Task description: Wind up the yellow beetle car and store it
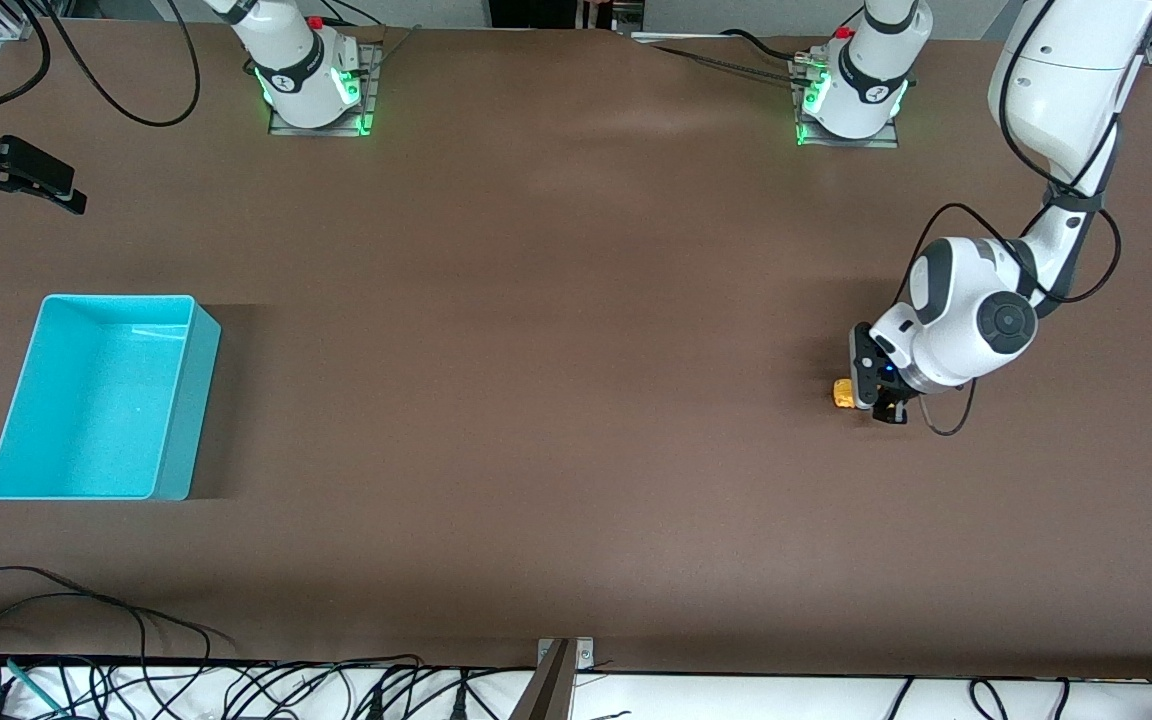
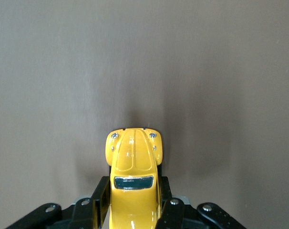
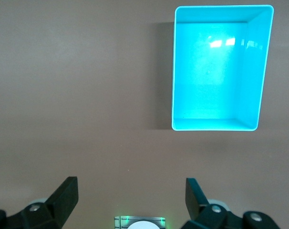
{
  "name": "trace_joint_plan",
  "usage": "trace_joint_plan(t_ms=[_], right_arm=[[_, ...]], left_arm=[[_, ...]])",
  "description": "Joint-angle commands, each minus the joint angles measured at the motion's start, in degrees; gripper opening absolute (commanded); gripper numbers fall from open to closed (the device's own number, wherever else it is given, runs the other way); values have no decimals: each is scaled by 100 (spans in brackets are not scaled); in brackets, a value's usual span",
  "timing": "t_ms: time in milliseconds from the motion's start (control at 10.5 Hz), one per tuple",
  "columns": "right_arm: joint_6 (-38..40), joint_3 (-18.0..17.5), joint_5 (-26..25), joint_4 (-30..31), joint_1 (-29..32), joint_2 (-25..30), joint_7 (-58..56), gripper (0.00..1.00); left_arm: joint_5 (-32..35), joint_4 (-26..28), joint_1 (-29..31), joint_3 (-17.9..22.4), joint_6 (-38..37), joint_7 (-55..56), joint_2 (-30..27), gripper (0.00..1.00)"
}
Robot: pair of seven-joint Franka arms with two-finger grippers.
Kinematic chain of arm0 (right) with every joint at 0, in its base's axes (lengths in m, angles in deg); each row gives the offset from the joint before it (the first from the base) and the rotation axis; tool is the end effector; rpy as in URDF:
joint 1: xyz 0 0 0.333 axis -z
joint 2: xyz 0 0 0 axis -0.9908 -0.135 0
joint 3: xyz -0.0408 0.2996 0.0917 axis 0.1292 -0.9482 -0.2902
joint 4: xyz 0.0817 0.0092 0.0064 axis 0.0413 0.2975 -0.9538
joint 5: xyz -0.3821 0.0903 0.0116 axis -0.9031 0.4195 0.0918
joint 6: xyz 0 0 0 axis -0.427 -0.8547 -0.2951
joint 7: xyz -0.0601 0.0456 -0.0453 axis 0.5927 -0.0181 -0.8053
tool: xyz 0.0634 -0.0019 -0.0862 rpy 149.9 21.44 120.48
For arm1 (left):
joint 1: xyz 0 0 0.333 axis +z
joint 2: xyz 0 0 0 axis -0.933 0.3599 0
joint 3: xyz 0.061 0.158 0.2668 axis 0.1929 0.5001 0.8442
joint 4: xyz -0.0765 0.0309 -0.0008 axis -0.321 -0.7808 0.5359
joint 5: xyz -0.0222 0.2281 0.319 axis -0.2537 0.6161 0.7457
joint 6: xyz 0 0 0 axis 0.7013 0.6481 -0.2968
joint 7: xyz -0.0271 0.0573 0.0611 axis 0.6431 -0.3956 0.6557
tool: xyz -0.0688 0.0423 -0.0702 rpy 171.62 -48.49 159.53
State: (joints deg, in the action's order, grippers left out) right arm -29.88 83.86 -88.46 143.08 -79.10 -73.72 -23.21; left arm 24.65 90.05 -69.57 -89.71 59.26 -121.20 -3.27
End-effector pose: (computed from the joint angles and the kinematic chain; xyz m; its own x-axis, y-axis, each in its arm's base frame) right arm 0.5428 -0.0136 0.6407 0.9967 -0.0069 -0.0803 -0.0084 -0.9998 -0.0192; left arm 0.5910 -0.0144 0.1843 0.0000 -0.9995 0.0304 -0.9994 0.0011 0.0339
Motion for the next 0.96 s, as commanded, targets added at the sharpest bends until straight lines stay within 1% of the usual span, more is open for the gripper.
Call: trace_joint_plan(t_ms=[0, 669, 861], right_arm=[[-11, -26, -100, -14, -6, -3, 14, 100], [-3, -26, -108, -14, -6, -3, 5, 100], [-3, -26, -108, -5, -6, -3, 5, 100]], left_arm=[[7, -27, 127, 199, 266, -254, 461, 0], [7, -27, 329, 244, 266, -492, 461, 0], [130, -36, 374, 244, 266, -562, 460, 0]])
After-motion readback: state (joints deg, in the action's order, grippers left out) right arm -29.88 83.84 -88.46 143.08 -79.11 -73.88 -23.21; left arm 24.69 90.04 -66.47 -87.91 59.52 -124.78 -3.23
